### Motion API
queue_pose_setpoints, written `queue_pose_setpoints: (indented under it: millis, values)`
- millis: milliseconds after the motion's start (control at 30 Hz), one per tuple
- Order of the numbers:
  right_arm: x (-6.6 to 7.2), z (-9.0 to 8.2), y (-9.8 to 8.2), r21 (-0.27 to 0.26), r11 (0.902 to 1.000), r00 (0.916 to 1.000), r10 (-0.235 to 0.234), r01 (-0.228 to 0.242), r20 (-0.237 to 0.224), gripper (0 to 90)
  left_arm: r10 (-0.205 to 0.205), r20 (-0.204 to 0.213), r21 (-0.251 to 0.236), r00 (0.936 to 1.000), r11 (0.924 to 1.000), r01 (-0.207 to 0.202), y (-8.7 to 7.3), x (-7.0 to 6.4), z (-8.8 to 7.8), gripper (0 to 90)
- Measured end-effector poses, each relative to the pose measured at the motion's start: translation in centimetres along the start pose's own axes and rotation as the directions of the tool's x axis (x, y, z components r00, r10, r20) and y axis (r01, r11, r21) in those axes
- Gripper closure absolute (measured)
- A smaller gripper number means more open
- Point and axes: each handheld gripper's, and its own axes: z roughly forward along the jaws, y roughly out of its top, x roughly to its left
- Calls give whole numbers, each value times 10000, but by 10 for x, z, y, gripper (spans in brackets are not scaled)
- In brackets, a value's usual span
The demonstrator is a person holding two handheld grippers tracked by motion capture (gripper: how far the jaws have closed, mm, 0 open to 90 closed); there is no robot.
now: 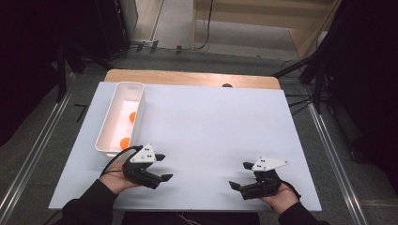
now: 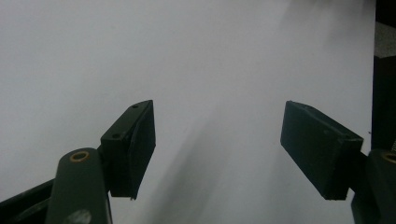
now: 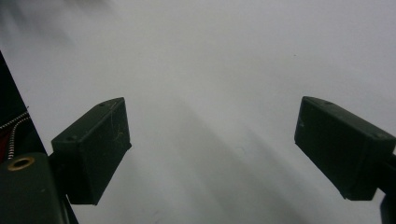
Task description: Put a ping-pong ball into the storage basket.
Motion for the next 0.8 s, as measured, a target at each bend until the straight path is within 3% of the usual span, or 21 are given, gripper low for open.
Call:
queue_pose_setpoints:
  millis: [267,633,800]
  values:
    - [0,0,0,-4,10000,10000,-4,4,-3,91,107,-21,160,9999,9998,-107,-8,-1,-3,273]
    - [0,0,0,-3,10000,10000,9,-9,-9,91,-204,-374,484,9991,9986,222,-21,2,-11,274]
    - [0,0,0,9,10000,10000,14,-14,-4,91,-323,-338,531,9989,9980,341,-25,4,-13,274]
